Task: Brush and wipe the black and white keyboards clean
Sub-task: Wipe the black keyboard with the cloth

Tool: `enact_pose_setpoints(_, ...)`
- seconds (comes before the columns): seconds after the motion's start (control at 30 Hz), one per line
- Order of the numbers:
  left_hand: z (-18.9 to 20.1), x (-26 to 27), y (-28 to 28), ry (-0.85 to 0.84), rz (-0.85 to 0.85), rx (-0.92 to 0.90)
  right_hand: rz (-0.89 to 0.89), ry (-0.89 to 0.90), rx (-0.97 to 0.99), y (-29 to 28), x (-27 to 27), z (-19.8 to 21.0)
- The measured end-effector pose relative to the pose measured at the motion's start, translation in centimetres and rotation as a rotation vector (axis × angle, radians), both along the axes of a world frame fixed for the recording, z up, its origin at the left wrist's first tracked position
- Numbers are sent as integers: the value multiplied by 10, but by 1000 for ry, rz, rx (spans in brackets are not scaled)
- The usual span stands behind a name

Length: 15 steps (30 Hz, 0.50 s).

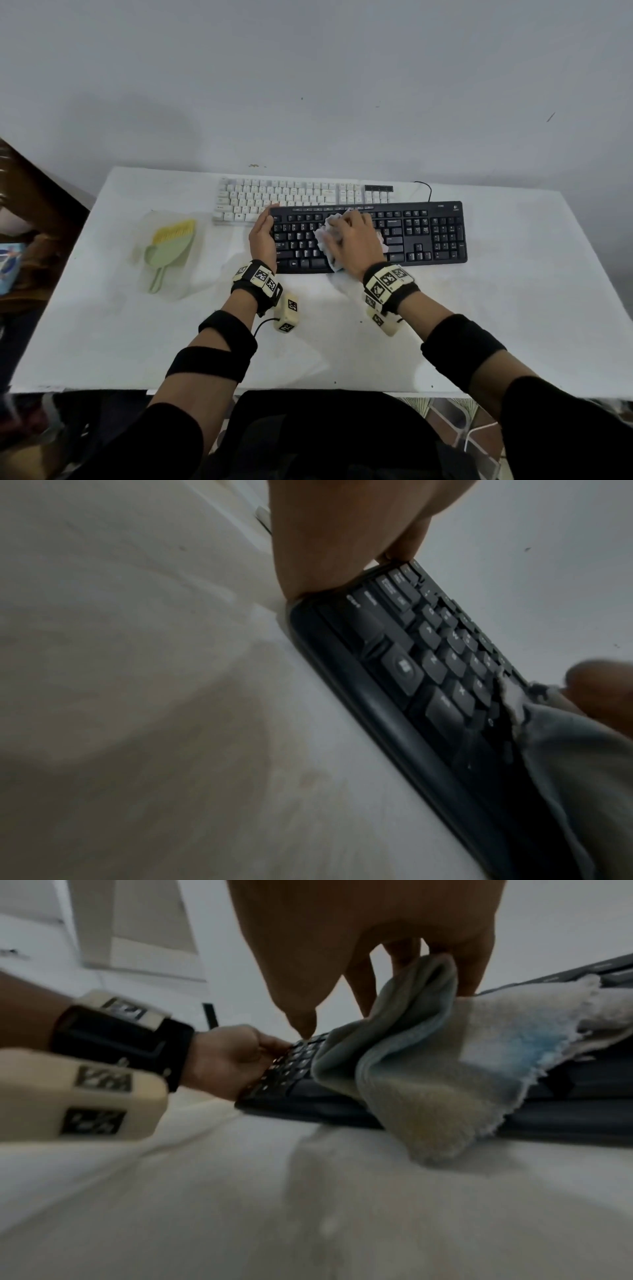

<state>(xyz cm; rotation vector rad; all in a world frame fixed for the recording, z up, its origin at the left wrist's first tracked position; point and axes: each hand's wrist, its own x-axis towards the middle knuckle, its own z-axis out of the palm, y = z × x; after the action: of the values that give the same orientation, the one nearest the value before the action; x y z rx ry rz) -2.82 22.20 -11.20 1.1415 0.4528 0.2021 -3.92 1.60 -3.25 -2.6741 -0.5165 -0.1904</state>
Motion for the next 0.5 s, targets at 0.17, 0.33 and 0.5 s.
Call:
enact_pose_setpoints(0.17,2,0,0,26,32,40,85,-50,-57,-5,-15,-12)
enact_pose_setpoints(0.33,2,-1,0,31,20,40,53,-91,132,-8,12,0)
enact_pose_setpoints(0.5,9,-3,-2,58,32,30,38,-39,98,10,23,9)
